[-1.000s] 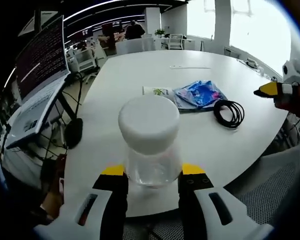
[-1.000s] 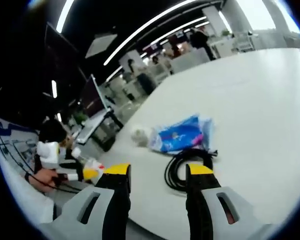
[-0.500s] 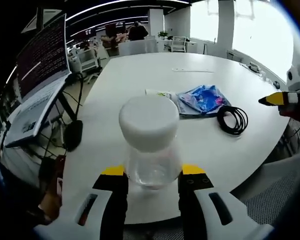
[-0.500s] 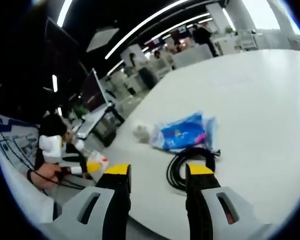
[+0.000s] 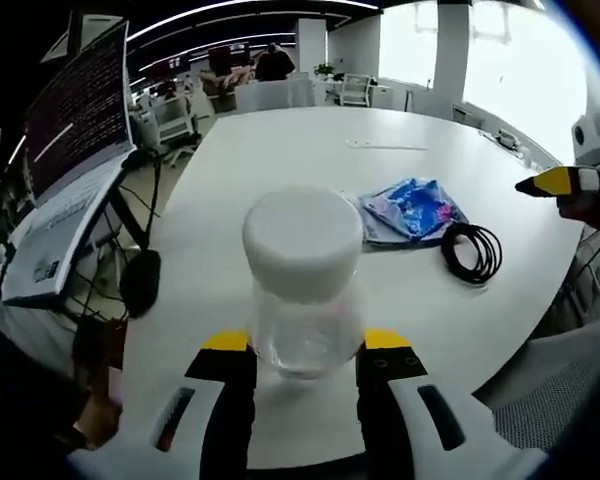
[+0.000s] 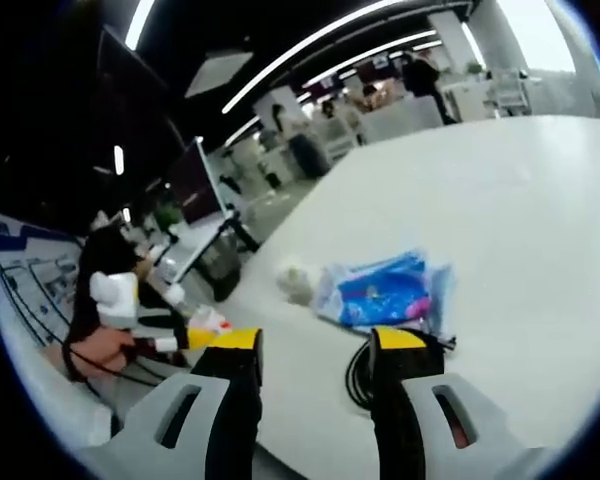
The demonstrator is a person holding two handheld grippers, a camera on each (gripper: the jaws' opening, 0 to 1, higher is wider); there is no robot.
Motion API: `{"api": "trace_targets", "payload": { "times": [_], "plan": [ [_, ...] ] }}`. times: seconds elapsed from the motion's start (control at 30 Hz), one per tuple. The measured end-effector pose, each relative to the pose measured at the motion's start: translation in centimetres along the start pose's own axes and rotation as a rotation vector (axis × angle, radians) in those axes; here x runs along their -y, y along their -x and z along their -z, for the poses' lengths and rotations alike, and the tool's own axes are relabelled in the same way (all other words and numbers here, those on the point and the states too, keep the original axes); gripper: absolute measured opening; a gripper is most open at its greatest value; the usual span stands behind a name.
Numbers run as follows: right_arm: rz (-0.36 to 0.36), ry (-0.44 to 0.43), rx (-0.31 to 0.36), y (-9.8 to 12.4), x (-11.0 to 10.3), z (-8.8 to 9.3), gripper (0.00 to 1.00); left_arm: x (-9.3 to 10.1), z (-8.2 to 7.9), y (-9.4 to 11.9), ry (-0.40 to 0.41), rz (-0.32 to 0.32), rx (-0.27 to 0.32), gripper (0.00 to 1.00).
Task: Arrange the tabletop items into an orderly group along one side of the table until the central work area is clear of visible clutter.
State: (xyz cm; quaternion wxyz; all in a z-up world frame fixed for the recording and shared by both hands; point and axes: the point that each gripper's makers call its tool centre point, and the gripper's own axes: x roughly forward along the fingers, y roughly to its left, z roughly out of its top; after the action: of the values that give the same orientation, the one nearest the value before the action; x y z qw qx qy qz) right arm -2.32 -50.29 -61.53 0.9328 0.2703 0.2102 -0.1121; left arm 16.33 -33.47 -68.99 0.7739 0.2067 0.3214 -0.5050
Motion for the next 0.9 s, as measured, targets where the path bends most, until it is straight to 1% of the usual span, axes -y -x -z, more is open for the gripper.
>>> {"api": "trace_targets", "payload": {
  "times": [0.17,0.33,0.43,0.67,0.9],
  "plan": [
    [0.007,-0.007,0.006,0.3,-0.1,0.4,0.41,-0.1,-0.1,-0.2,-0.007,0.008,-0.003,0.38],
    [0.022,-0.021,0.018,1.3,0.2,1.1,0.41,-0.3,-0.3,-0.4,-0.013,0.012,-0.01,0.38],
    [0.039,-0.036,0.024,1.8,0.6,1.7,0.41,-0.4,-0.5,-0.5,-0.012,0.011,-0.015,0.38],
    [0.074,-0.075,0.059,3.0,1.4,2.2,0.4,-1.0,-1.3,-1.4,-0.001,-0.003,-0.015,0.38],
    [0.109,-0.107,0.077,4.2,2.4,3.3,0.4,-1.3,-1.9,-2.0,0.006,-0.013,-0.015,0.38]
  ]
}}
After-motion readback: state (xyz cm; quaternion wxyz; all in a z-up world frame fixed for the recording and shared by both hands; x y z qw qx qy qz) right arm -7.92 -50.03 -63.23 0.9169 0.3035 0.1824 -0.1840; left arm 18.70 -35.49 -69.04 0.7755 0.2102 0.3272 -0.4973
